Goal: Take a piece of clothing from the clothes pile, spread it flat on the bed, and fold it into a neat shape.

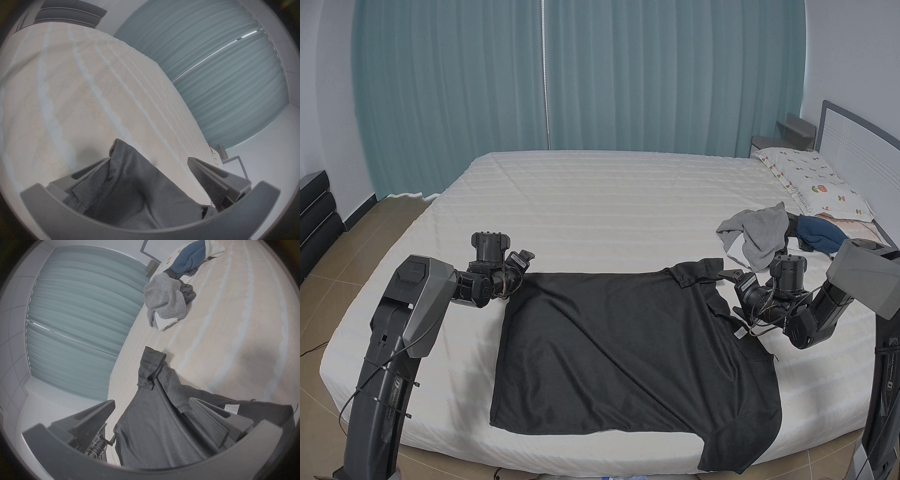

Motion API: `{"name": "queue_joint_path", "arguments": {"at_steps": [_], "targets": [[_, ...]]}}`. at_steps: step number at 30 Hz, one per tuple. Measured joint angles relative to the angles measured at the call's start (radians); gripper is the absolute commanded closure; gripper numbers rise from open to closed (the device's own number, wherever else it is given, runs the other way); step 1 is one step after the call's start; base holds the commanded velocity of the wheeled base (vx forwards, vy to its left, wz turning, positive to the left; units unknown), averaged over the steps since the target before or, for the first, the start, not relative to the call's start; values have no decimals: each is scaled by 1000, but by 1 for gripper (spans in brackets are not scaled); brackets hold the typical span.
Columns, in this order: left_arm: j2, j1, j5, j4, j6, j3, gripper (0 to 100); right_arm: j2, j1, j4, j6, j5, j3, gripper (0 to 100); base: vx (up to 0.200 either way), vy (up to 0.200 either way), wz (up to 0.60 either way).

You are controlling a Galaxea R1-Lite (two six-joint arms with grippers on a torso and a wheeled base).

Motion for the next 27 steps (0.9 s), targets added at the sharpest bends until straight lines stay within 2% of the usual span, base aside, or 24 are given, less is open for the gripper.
{"name": "queue_joint_path", "arguments": {"at_steps": [11, 12, 20, 27], "targets": [[12, 15, 34, -8, 4, 0, 0, 1, 1, 0, 0, 1, -1, 0, 0, 0, 0], [13, 17, 35, -8, 5, 0, 100, 2, 1, 0, 0, 1, -1, 0, 0, 0, 0], [20, 17, 32, -20, 12, 0, 100, 2, 1, -1, 0, 1, -1, 0, 0, 0, 0], [21, 18, 32, -89, 13, 0, 100, 2, -1, -2, 0, 0, -9, 0, 0, 0, 0]]}}
